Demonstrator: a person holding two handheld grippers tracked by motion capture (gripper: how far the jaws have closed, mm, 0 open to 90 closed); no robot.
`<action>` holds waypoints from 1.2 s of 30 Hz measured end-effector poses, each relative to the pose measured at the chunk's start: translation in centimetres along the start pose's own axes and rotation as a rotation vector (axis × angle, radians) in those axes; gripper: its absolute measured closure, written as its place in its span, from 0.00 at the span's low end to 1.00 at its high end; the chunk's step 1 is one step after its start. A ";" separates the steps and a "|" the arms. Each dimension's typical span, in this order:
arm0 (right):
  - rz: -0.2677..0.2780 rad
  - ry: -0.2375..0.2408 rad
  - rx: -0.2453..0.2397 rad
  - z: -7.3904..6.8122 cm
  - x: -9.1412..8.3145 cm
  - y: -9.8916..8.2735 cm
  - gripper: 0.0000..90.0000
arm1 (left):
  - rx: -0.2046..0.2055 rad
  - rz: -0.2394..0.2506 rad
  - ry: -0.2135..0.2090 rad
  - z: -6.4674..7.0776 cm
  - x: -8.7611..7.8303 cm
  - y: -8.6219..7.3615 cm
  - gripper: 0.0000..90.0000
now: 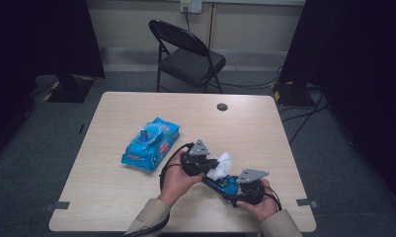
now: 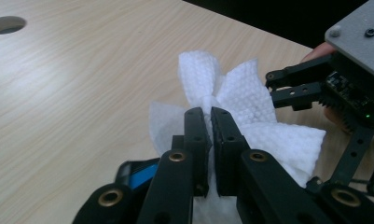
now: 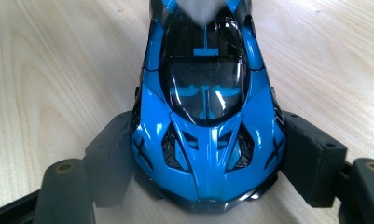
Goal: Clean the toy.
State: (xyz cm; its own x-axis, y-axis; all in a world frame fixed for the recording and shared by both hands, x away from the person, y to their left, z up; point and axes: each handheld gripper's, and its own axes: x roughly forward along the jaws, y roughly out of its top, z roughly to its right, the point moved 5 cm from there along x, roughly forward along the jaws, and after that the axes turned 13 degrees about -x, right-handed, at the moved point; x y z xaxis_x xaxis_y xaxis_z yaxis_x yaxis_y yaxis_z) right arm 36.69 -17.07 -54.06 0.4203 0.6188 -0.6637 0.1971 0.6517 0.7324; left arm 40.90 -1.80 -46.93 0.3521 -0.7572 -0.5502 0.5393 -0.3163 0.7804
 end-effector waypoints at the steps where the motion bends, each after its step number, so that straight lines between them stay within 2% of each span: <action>1: 0.000 0.000 0.000 0.0 0.0 0.0 0.29 | 0.008 -0.003 -0.007 0.3 0.4 0.0 0.96; 4: 0.000 0.000 -0.001 0.0 0.0 0.0 0.29 | 0.010 -0.008 -0.026 1.1 1.3 -0.1 0.96; 11: 0.000 0.000 0.000 0.0 0.0 0.0 0.29 | 0.043 -0.047 -0.024 2.2 3.3 -0.6 0.96; 18: 0.000 0.000 0.000 0.0 0.0 0.0 0.29 | 0.082 -0.100 -0.020 2.8 4.7 -2.3 0.96; 21: 0.000 0.000 -0.001 0.0 0.0 0.0 0.29 | 0.094 -0.106 -0.031 2.9 5.0 -3.0 0.95; 24: 0.000 0.000 0.000 0.0 0.0 0.0 0.29 | 0.113 -0.104 -0.031 2.9 5.0 -3.0 0.95; 30: 0.000 0.000 0.000 0.0 0.0 0.0 0.29 | 0.124 -0.105 -0.026 2.8 5.1 -2.9 0.95; 36: 0.000 0.001 -0.001 0.0 0.0 0.0 0.29 | 0.103 -0.094 -0.018 2.4 5.0 -2.8 0.95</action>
State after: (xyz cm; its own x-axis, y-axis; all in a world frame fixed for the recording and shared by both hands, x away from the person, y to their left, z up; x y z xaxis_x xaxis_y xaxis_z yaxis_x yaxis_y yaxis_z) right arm 36.69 -17.07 -54.06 0.4198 0.6190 -0.6638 0.1966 0.6519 0.7323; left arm 39.32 -6.10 -51.19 0.2894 -0.7314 -0.6175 0.4876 -0.4425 0.7526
